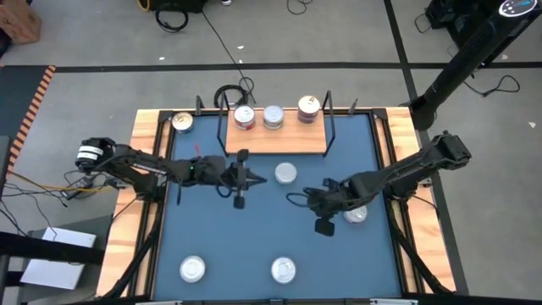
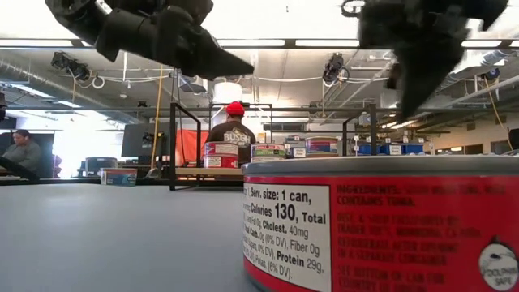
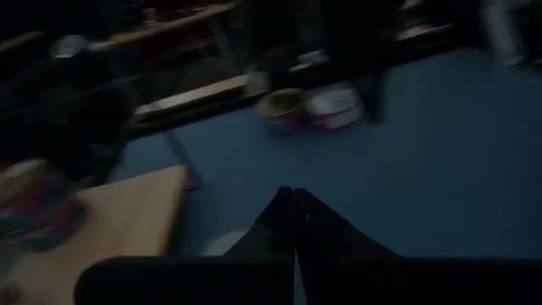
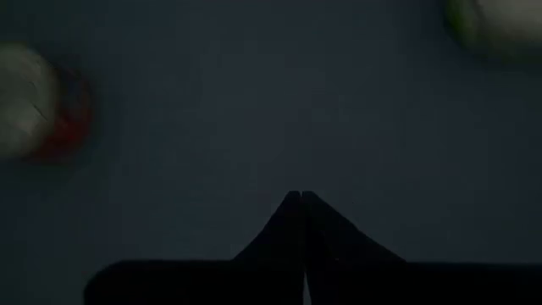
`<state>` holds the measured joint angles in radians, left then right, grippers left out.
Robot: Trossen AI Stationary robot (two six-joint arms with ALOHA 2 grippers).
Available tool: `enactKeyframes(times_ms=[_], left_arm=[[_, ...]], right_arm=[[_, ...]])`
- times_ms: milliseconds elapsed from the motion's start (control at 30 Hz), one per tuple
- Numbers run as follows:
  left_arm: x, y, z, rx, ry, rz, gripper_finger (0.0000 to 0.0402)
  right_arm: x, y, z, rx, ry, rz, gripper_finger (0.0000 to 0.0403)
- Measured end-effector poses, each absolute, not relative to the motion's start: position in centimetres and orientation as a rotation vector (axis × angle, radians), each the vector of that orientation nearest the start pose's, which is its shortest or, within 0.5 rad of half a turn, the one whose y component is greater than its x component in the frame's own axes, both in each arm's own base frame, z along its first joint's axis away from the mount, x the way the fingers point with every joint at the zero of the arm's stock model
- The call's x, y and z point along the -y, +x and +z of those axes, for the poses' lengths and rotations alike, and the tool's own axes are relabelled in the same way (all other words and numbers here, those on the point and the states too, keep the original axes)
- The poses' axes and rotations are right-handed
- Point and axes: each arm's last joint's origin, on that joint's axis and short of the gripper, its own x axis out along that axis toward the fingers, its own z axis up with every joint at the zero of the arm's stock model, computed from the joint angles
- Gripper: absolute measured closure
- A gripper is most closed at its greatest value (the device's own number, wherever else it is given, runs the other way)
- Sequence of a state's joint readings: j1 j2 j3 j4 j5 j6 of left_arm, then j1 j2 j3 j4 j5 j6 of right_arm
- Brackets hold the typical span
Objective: Stack canned seafood by type on shelf
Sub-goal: Put the blue tuna can on the shelf aligned with the stacked blue tuna cans
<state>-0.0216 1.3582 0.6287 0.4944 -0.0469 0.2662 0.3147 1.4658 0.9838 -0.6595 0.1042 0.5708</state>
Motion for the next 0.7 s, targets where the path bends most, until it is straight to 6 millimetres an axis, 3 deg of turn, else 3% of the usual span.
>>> enactKeyframes(times_ms=[233,700], left_arm=[[0.7,27.8,21.5,-0.197,0.251,-0.077,0.0396],[0.6,27.6,21.1,-0.215,0.252,-0.076,0.0396]], right_arm=[[-7.1,23.1,21.6,-1.457,0.371,-0.459,0.0397],[-3.7,20.5,18.3,-1.595,0.439,-0.772,0.0296]])
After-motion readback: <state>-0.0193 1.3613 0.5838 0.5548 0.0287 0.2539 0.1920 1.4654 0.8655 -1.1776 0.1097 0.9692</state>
